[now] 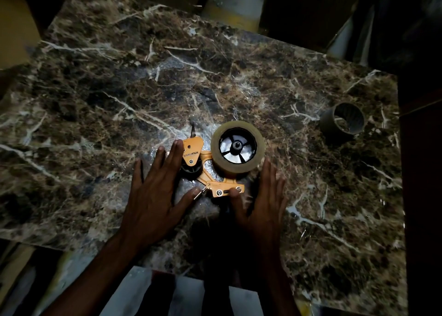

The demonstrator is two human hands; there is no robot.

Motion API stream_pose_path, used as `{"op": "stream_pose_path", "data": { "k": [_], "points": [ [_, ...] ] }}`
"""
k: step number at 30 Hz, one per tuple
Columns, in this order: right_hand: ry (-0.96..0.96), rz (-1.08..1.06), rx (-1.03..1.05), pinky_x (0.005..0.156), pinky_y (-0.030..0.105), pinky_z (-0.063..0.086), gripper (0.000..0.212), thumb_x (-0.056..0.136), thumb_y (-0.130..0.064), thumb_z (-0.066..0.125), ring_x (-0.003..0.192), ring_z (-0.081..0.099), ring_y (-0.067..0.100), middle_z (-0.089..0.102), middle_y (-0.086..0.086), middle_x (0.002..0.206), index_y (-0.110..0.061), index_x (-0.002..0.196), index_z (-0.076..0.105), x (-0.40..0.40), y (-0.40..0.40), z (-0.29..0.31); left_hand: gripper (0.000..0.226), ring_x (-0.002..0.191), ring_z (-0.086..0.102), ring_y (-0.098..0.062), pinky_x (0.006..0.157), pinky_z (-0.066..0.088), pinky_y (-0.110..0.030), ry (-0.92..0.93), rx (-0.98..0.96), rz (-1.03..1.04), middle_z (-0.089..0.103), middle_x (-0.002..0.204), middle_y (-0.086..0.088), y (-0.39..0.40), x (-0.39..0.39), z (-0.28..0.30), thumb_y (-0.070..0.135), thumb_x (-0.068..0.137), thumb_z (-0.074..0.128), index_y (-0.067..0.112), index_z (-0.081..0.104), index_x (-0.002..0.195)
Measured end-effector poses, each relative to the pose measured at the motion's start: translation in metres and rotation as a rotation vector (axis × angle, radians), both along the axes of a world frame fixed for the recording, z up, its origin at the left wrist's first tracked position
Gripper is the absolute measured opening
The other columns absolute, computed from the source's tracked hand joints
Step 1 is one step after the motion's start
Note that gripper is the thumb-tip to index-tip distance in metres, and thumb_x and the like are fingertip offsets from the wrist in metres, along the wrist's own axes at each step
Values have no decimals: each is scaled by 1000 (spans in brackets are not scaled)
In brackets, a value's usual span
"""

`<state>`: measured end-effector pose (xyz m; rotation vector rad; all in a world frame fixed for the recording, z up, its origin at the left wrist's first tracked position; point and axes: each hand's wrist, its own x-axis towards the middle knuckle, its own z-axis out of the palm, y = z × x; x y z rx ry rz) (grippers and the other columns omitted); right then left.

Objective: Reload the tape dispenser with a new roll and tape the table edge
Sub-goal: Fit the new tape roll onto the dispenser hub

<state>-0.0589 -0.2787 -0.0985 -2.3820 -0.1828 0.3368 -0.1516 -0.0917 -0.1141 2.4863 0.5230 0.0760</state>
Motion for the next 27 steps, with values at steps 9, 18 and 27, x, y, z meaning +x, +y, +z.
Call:
{"op": "stream_pose_path", "data": {
  "k": [9,18,27],
  "points": [
    [-25,-12,-17,127,61,3,126,68,-98,44,161,0,22,12,-5,175,-30,164,-2,-20,12,-15,90,167,5,-21,132,-1,-59,28,-10,-35,2,178,16,11,13,1,73,100,35,43,-15,167],
    [-45,-145,167,125,58,20,109,74,-81,53,158,24,23,29,-1,170,-27,163,21,0,35,10,88,167,6,-17,133,0,-55,23,-50,-71,12,177,16,36,42,10,79,96,33,49,-13,166],
    [-108,98,189,113,51,44,103,66,-66,82,144,43,15,44,-10,155,-36,154,36,95,20,24,95,160,32,-24,129,19,-54,-86,-33,4,29,173,10,40,65,11,78,91,51,42,12,169]
  ]
}}
